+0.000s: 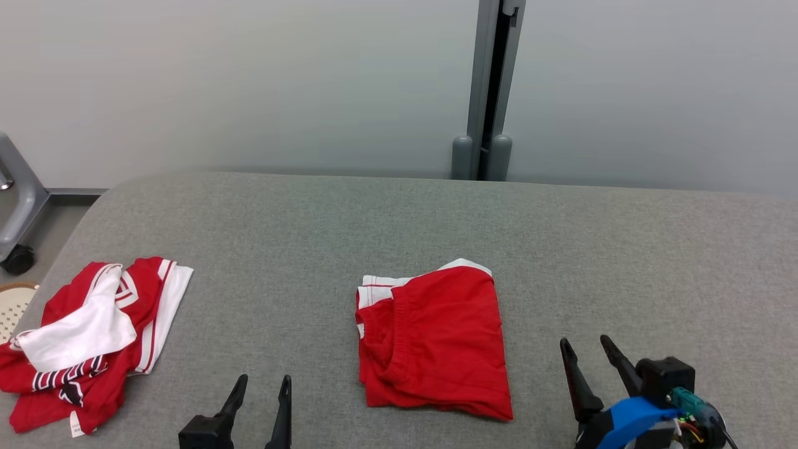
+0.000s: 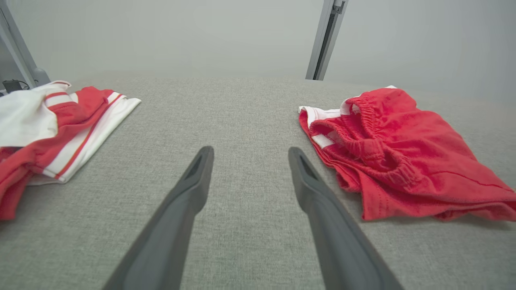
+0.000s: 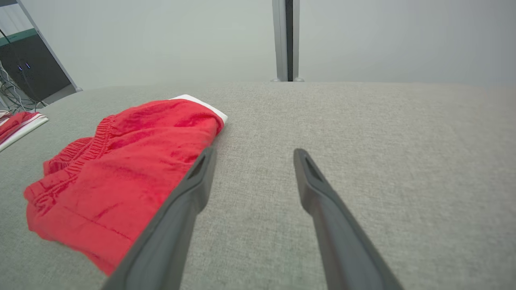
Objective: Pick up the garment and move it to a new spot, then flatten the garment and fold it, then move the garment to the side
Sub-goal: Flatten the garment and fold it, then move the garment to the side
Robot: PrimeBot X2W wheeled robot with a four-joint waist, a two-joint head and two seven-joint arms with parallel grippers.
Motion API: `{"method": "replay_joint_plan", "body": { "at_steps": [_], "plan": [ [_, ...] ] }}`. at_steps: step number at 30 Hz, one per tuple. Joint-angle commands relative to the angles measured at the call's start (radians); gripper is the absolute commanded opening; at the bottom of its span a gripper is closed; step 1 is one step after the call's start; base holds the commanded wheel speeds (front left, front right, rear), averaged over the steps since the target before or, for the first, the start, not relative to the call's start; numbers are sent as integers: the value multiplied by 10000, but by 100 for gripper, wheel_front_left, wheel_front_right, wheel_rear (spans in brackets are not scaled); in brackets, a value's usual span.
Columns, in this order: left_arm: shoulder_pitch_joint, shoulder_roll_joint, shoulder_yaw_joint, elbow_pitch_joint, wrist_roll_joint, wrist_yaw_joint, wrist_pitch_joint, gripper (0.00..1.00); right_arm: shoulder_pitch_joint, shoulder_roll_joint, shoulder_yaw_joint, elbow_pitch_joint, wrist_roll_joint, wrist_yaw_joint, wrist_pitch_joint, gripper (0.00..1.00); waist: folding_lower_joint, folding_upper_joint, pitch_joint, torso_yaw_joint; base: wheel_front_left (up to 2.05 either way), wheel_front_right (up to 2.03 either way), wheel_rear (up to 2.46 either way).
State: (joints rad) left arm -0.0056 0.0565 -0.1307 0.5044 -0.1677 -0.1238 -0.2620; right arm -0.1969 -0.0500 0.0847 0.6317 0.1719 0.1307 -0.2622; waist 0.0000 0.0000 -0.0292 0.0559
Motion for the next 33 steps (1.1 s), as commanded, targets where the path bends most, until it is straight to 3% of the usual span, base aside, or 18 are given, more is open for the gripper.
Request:
{"method": "replay_joint_plan", "body": {
  "at_steps": [1,15,25,33],
  "plan": [
    [229,7,48,-126,106,33,-43,100,332,-19,-94,-57,-78,0,-33,100,0,0,-66,-96,0,0,0],
    [340,-47,-34,-406,332,-18,-43,100,670,-19,-173,-105,-150,0,-35,100,0,0,50,-194,0,0,0],
    [4,-51,-502,-76,-152,-64,-43,100,-1302,-25,1051,1265,792,0,-28,100,0,0,594,813,0,0,0],
    [-322,-55,-602,63,-30,-70,-43,100,-2622,-26,737,3388,642,0,299,100,0,0,1158,1687,0,0,0]
  ]
}}
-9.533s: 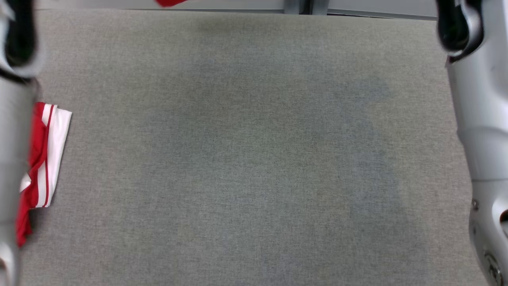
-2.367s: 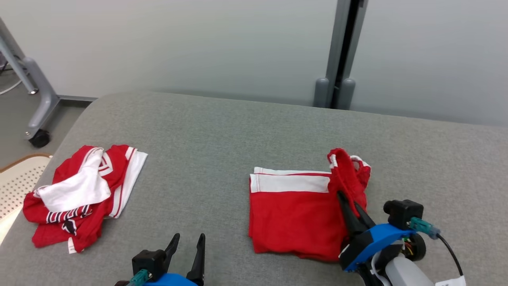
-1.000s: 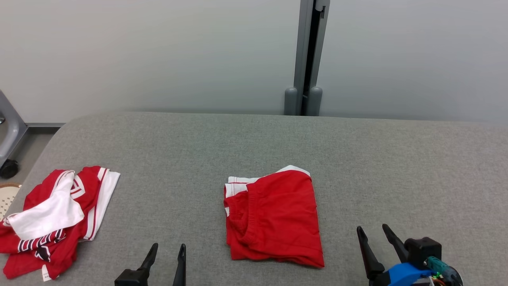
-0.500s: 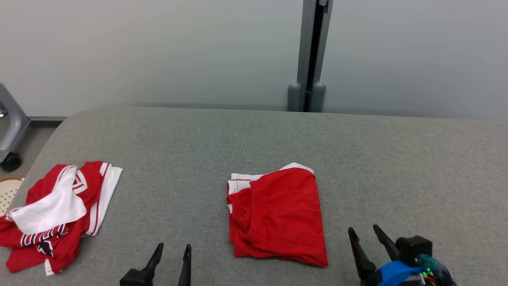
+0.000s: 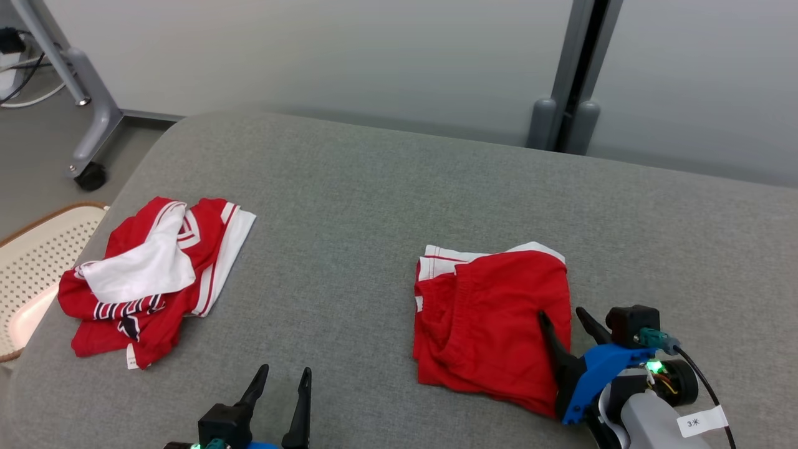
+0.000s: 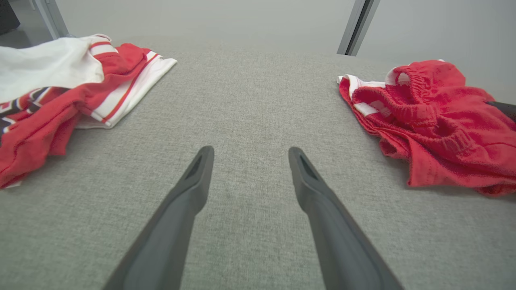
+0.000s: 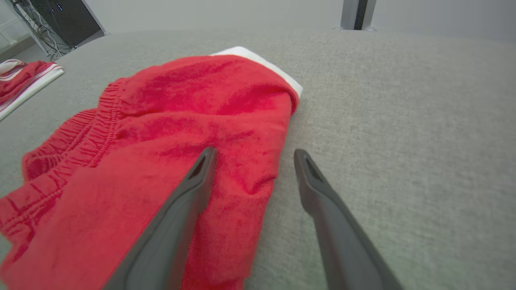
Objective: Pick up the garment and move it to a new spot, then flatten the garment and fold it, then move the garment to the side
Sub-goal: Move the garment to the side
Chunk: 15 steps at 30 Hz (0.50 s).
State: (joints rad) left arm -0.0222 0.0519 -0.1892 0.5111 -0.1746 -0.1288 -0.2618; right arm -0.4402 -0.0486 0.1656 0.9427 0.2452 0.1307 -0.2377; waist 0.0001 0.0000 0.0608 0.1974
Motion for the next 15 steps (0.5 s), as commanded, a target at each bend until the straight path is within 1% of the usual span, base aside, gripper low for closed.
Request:
{"method": "replay_joint_plan", "body": {
  "at_steps": [1,4,5,6,7,11,15],
  "plan": [
    [-172,-9,-22,-2,42,-22,-43,100,-257,-40,-124,565,-91,0,88,100,-1,0,290,320,0,0,0],
    [-257,-11,-63,-1,8,-28,-45,100,-419,-38,-3,1266,91,0,170,100,-1,0,369,380,0,0,0],
    [-309,-11,-86,-22,-17,-29,-43,100,-446,-35,80,1426,161,0,147,55,-1,0,399,370,0,0,0],
    [-341,-10,-113,-42,-42,-29,-45,100,-468,-32,175,1548,197,0,100,23,-1,0,421,340,0,0,0],
    [-350,-10,-143,-51,-62,-28,-45,100,-509,-32,232,1619,270,0,52,0,-1,0,433,281,0,0,0],
    [-382,2,-258,-62,-99,-30,-43,100,-672,-43,275,1739,314,-4,-153,0,-1,0,409,10,0,0,0],
    [-408,43,-399,-142,-127,-31,-45,100,-760,-83,64,1796,267,-9,-257,0,-1,0,191,-632,0,0,0]
  ]
}}
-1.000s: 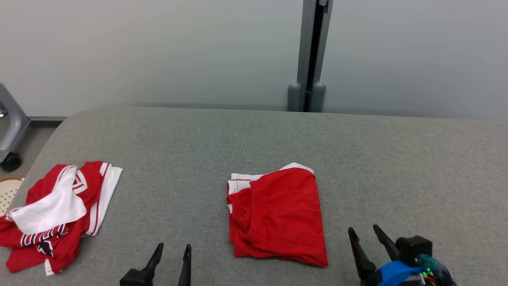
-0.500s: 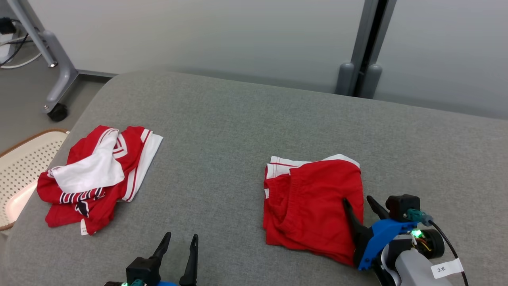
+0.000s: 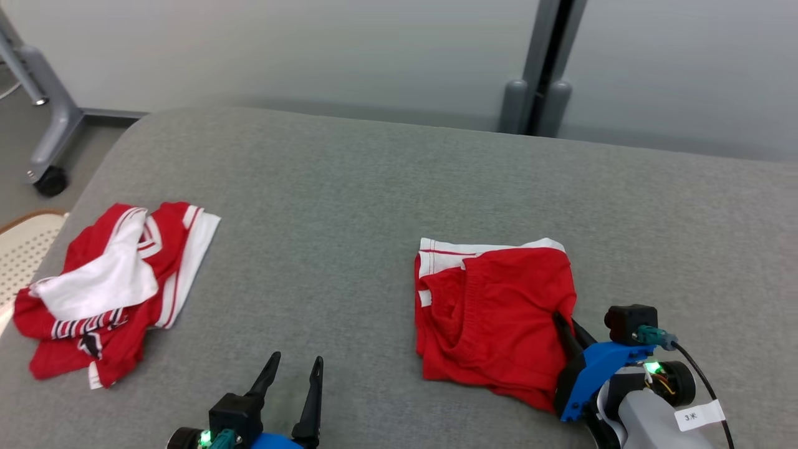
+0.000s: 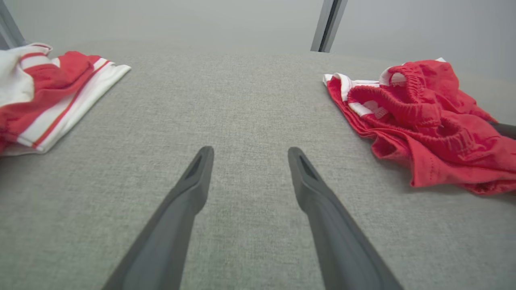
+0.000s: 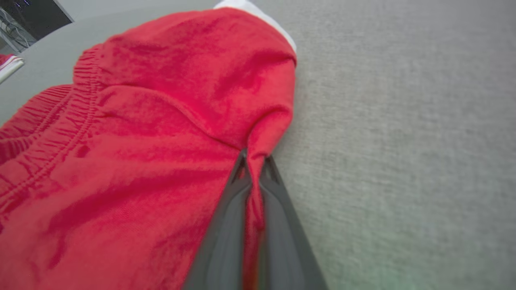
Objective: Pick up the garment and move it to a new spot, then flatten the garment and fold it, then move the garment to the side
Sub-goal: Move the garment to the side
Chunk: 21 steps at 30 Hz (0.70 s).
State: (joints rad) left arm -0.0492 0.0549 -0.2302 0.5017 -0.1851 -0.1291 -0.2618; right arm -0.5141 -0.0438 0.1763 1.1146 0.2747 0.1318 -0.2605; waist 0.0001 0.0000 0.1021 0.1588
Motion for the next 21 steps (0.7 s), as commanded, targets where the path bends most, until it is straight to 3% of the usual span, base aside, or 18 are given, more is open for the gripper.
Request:
{"method": "replay_joint_plan", "body": {
  "at_steps": [1,13,21],
  "plan": [
    [-126,15,-37,-102,-29,-27,-45,100,-21,-128,-84,60,-97,-20,-37,0,-1,0,-276,-486,0,0,0],
    [-437,-18,-1326,-723,-341,-27,-45,100,593,-92,-294,-1062,-486,-13,-54,0,-1,0,-281,-4373,0,0,0],
    [-851,-16,-2369,-754,-507,-24,-45,100,862,-83,-340,-1541,-395,-13,-54,0,-1,0,97,-5596,0,0,0]
  ]
}}
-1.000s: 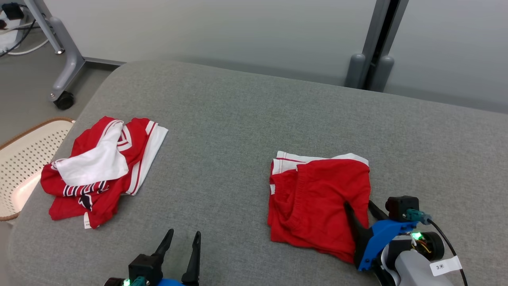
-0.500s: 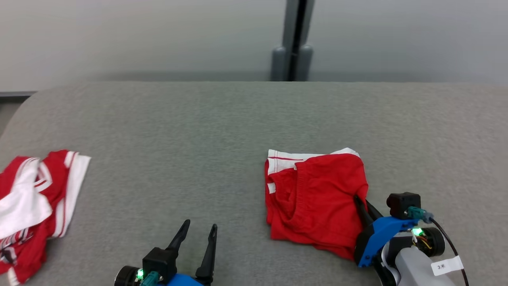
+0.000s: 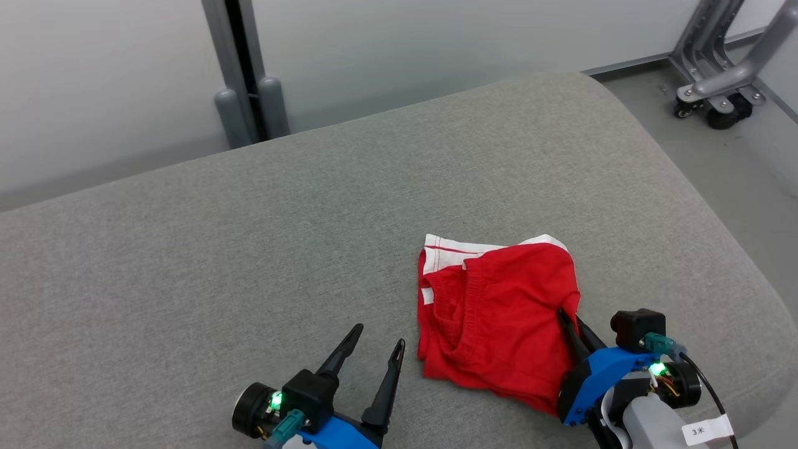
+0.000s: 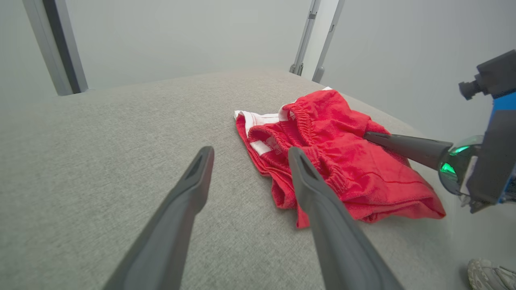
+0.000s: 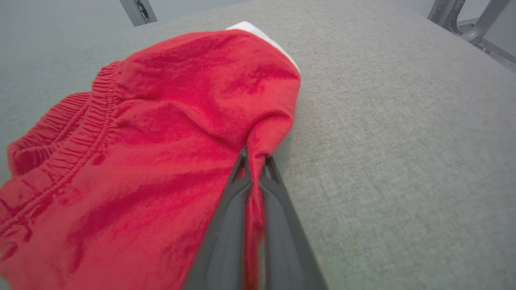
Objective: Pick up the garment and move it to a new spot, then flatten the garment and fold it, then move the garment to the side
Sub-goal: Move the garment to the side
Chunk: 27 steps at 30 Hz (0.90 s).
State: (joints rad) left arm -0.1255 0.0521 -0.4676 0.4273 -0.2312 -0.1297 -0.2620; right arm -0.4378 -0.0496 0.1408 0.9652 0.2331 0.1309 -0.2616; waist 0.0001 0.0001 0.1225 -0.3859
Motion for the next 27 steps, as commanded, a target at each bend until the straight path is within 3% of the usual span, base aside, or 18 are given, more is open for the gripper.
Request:
{"method": "replay_joint_plan", "body": {
  "at_steps": [1,7,14,24,27],
  "plan": [
    [-130,30,-113,14,-52,-18,-42,100,121,-27,2,-79,-25,-3,-44,0,-1,-1,-66,-227,0,0,0],
    [-303,173,-474,151,-137,-19,-43,100,-28,-33,-369,-171,-489,-3,-45,0,-1,-1,145,-300,0,0,0],
    [-450,483,-408,315,-80,-19,-42,100,-1002,-248,-1535,189,-2120,-3,11,0,-1,-1,592,335,0,0,0],
    [-729,1138,-222,49,-110,-19,-43,100,-2738,-2322,-4811,159,-5180,-3,1461,0,-1,-1,1639,1705,0,0,0],
    [-861,1231,-140,-53,-129,-19,-43,100,-2837,-2594,-5984,-200,-6031,-3,1911,0,-1,-1,1826,1965,0,0,0]
  ]
}}
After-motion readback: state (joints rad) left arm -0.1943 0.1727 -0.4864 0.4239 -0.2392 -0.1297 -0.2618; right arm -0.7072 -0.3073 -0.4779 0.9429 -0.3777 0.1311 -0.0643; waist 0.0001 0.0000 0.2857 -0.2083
